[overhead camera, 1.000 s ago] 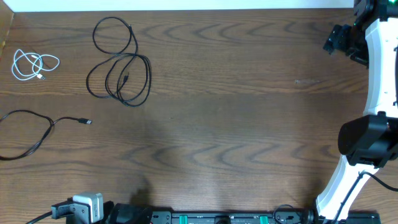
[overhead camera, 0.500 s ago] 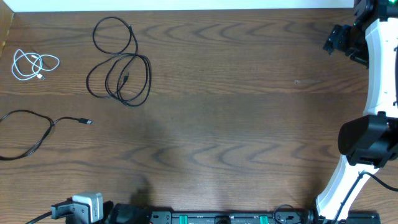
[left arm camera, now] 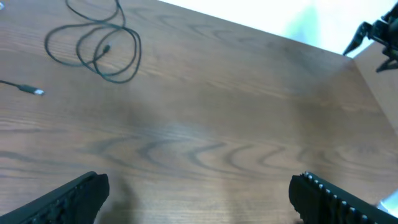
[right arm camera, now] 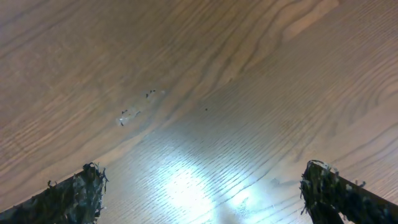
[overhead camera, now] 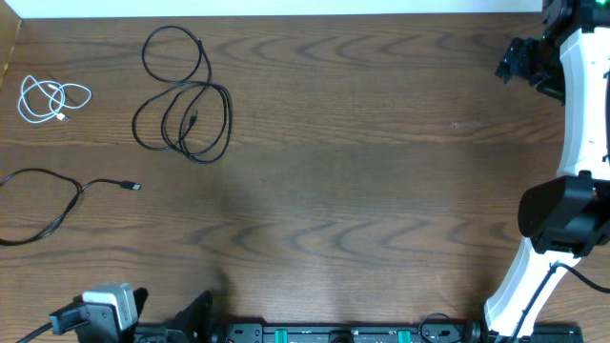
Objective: Untangle cables
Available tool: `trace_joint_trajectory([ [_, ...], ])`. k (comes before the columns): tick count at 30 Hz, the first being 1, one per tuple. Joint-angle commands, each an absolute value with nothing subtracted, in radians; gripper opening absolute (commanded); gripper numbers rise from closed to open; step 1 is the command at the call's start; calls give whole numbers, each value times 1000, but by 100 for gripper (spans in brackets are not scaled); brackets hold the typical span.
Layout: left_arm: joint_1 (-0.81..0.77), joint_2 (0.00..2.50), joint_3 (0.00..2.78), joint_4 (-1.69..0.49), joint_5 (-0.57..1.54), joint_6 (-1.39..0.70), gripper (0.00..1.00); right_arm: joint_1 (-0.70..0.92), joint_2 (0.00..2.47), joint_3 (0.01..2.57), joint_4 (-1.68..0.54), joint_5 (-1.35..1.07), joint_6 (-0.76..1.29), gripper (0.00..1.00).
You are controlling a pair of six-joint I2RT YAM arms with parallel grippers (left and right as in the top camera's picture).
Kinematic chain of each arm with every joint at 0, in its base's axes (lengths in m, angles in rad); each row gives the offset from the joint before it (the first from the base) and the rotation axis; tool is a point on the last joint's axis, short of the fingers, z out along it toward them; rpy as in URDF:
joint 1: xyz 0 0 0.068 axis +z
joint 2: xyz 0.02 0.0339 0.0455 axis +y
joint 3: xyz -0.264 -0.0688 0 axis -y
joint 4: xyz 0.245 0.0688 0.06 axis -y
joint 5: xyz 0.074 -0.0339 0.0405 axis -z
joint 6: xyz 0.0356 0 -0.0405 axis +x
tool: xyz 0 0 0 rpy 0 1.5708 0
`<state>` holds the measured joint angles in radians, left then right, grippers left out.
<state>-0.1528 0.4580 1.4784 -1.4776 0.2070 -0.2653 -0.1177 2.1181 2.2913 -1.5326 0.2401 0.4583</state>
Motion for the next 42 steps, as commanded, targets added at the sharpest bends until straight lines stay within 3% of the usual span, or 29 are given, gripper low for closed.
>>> trace_joint_trajectory([
  [1, -154, 457, 1472, -1471, 170, -264, 98, -114, 2123, 2294, -1533, 256, 447, 99],
  [42, -154, 457, 1454, -1437, 75, -263, 98, -113, 2123, 2294, -1534, 256, 447, 99],
])
